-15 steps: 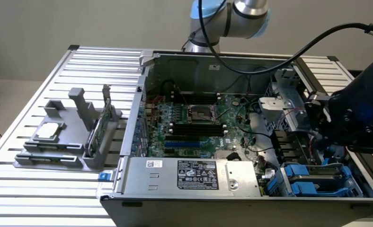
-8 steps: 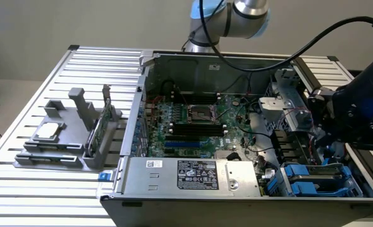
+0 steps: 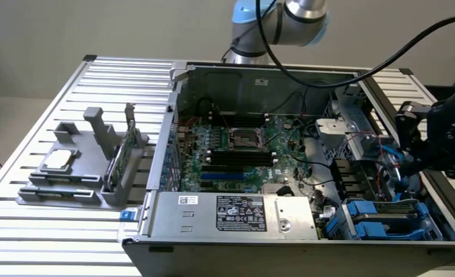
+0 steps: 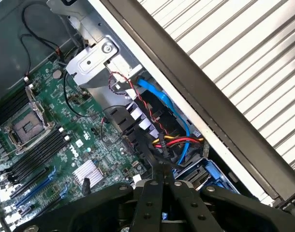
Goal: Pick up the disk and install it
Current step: 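Insert the first disk wire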
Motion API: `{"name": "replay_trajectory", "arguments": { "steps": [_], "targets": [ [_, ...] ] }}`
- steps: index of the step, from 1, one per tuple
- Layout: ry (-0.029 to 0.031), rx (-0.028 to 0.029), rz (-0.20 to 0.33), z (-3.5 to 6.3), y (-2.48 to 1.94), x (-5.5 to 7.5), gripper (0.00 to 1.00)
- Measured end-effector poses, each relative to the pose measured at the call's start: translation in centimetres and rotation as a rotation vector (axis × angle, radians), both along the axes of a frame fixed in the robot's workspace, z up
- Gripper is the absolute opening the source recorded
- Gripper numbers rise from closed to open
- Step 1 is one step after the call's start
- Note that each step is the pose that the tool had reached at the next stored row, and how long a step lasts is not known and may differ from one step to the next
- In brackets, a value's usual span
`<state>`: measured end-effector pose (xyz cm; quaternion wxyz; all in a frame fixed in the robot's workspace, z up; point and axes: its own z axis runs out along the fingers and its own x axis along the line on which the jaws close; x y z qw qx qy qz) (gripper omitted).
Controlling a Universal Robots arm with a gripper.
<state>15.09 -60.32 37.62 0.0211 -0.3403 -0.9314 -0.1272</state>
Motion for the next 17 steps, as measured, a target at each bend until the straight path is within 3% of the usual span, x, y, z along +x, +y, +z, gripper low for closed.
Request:
{"name": "replay_trajectory", "arguments": {
  "steps": [5,6,11,17],
  "targets": [
    [0.0277,0.0011,0.000,-0.04,-0.42,1.4,0.11],
    [0.0306,0.0015,0.000,-0.12,-0.63,1.5,0.11],
    [0.0339,0.0027,0.000,-0.75,-1.58,1.8,0.11],
    [0.0346,0.0028,-0.001,-1.82,-2.20,2.1,0.11]
  ]
}}
